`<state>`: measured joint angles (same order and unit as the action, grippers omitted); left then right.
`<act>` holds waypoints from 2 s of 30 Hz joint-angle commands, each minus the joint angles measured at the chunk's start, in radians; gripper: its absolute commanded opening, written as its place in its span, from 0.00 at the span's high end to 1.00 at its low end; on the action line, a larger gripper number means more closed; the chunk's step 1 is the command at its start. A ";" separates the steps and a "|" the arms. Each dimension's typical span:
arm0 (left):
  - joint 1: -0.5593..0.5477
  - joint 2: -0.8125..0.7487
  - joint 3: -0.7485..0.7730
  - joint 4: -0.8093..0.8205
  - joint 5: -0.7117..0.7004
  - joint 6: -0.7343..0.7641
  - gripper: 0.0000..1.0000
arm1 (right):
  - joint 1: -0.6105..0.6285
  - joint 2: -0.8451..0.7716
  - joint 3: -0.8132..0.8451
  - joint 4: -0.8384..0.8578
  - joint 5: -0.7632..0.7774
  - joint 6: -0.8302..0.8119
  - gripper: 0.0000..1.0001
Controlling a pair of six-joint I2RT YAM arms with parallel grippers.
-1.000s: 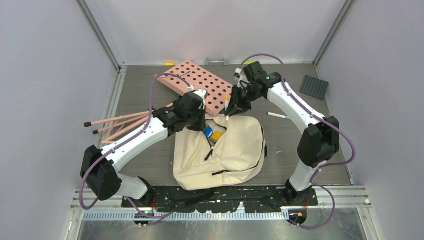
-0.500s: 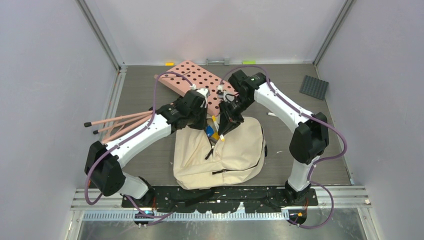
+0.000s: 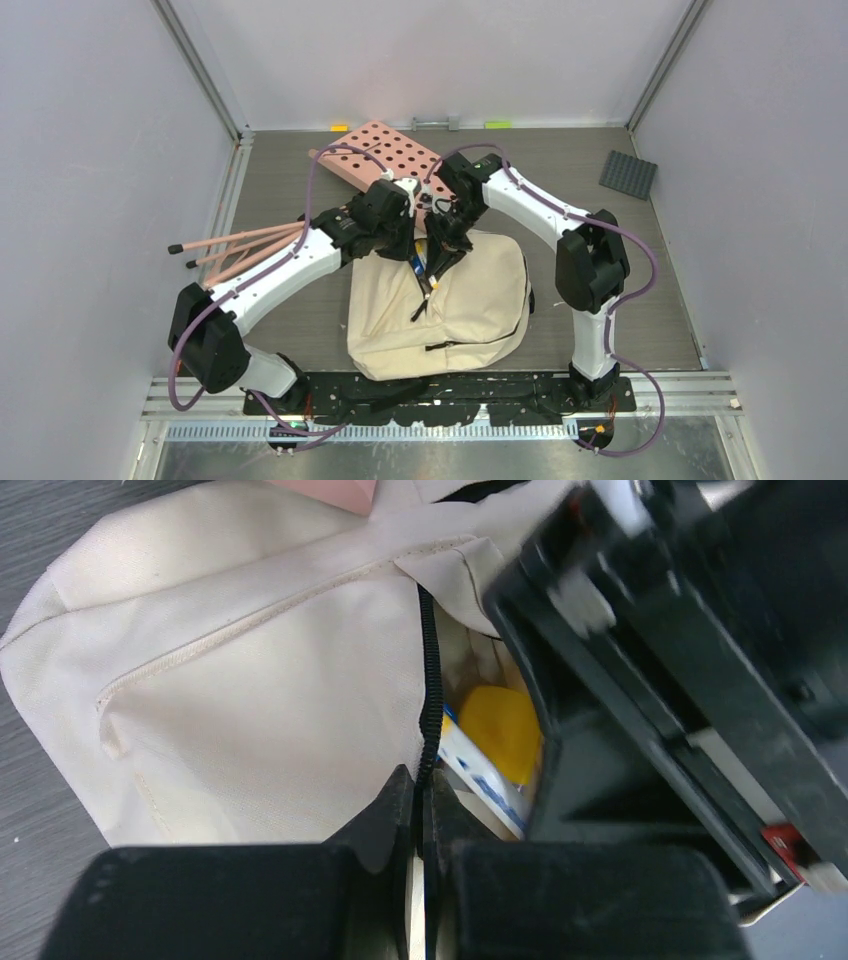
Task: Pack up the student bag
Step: Place the stationery in the student bag, then pick up the stationery from the center of the board.
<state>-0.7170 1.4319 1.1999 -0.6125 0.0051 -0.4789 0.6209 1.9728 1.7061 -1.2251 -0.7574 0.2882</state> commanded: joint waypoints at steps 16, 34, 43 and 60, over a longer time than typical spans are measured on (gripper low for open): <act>0.010 -0.062 0.018 0.033 0.008 0.067 1.00 | 0.059 0.024 0.119 0.237 0.235 0.074 0.77; 0.013 -0.021 0.061 -0.018 -0.078 0.188 1.00 | -0.140 -0.213 0.096 0.228 0.689 0.051 0.26; 0.013 0.001 0.092 -0.008 -0.120 0.222 1.00 | -0.360 -0.082 0.164 0.223 0.960 0.093 0.25; 0.013 0.006 0.073 0.008 -0.149 0.191 1.00 | -0.606 0.097 0.046 0.088 1.045 0.641 0.30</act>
<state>-0.7132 1.4494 1.2415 -0.6628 -0.0772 -0.3069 0.0219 2.0235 1.7241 -1.0660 0.2214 0.7738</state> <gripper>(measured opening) 0.025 0.703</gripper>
